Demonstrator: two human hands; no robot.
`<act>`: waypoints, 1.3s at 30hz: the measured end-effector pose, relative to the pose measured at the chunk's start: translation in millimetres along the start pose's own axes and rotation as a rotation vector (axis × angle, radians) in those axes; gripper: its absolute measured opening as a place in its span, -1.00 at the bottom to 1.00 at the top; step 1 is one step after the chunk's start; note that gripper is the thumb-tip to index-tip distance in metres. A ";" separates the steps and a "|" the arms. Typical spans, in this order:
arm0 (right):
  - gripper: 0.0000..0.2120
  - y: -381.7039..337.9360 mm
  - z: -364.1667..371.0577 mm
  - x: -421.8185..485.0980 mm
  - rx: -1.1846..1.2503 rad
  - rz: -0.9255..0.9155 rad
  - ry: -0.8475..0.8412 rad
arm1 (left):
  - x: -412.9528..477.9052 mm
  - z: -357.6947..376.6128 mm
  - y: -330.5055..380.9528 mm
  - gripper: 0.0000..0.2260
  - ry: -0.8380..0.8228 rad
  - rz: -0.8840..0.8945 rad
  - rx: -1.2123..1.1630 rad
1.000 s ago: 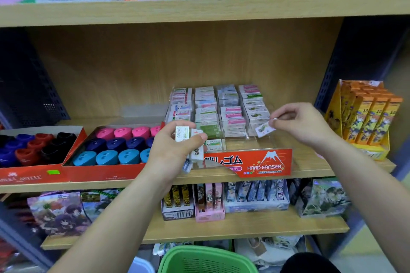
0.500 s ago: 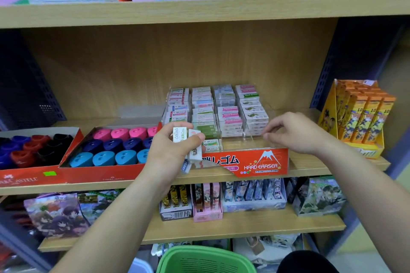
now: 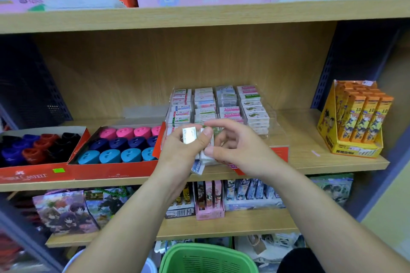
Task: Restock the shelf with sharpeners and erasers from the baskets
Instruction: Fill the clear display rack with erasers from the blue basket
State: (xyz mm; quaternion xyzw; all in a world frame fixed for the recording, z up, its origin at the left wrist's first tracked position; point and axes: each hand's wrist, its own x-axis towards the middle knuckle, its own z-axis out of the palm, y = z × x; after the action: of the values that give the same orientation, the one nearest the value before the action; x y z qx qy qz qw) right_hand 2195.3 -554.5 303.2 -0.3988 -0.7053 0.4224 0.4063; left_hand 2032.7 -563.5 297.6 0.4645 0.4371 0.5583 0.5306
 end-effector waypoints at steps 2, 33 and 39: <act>-0.56 -1.0 1.8 -0.8 0.027 0.011 -0.019 | -2.9 -2.9 1.9 -0.50 -0.005 -0.021 -0.015; -0.93 38.9 -112.9 33.4 -1.063 0.183 0.069 | 13.7 -15.3 -5.2 -0.78 0.021 -0.031 0.150; -0.92 34.5 -101.8 17.9 -1.097 0.007 0.384 | 14.9 -11.1 -6.3 -0.80 0.025 -0.023 0.127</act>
State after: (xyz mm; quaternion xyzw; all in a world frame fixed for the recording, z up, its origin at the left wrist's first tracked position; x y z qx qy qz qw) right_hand 2289.3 -499.4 307.6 -0.6227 -0.7335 -0.0832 0.2594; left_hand 2022.8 -548.3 290.2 0.4853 0.4835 0.5291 0.5007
